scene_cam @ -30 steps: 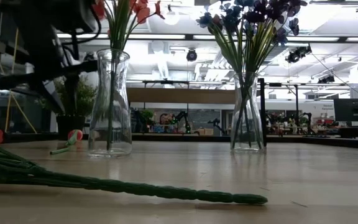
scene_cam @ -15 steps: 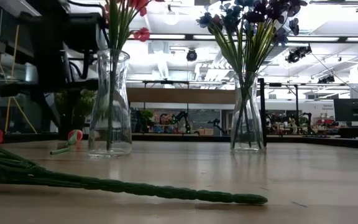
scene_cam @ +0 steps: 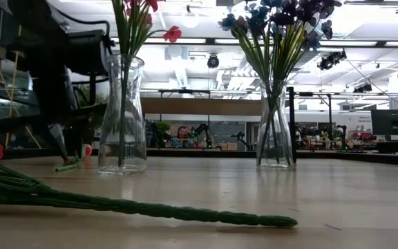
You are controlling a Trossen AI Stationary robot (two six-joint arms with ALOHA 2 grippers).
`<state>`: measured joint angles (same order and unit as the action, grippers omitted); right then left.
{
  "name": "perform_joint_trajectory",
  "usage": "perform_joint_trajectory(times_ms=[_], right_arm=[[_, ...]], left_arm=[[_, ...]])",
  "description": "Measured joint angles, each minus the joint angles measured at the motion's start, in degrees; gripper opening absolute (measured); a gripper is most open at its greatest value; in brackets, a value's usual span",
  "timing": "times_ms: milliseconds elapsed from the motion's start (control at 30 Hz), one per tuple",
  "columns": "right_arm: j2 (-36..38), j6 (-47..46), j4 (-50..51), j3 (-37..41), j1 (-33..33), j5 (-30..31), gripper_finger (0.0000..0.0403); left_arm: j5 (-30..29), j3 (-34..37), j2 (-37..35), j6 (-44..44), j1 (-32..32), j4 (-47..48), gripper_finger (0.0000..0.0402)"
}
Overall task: Pick and place flowers into a vace then onto a shelf
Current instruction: Put the orange tulip into the left transparent vase
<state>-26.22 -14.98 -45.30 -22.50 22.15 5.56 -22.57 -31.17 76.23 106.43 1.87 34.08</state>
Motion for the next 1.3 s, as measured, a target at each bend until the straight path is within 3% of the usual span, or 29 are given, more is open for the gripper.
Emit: perform_joint_trajectory(times_ms=[500,1133,1300], right_arm=[[0.0,0.0,0.0,0.0,0.0,0.0,0.0165],[0.0,0.3,0.0,0.0,0.0,0.5,0.0165],[0.0,0.4,0.0,0.0,0.0,0.5,0.0165]], left_arm=[[-1.3,1.2,0.9,0.3,0.0,-2.0,0.0143],[1.4,1.0,4.5,-1.0,0.0,-0.1,0.0142],[1.8,1.0,4.5,-2.1,0.0,0.3,0.0115]])
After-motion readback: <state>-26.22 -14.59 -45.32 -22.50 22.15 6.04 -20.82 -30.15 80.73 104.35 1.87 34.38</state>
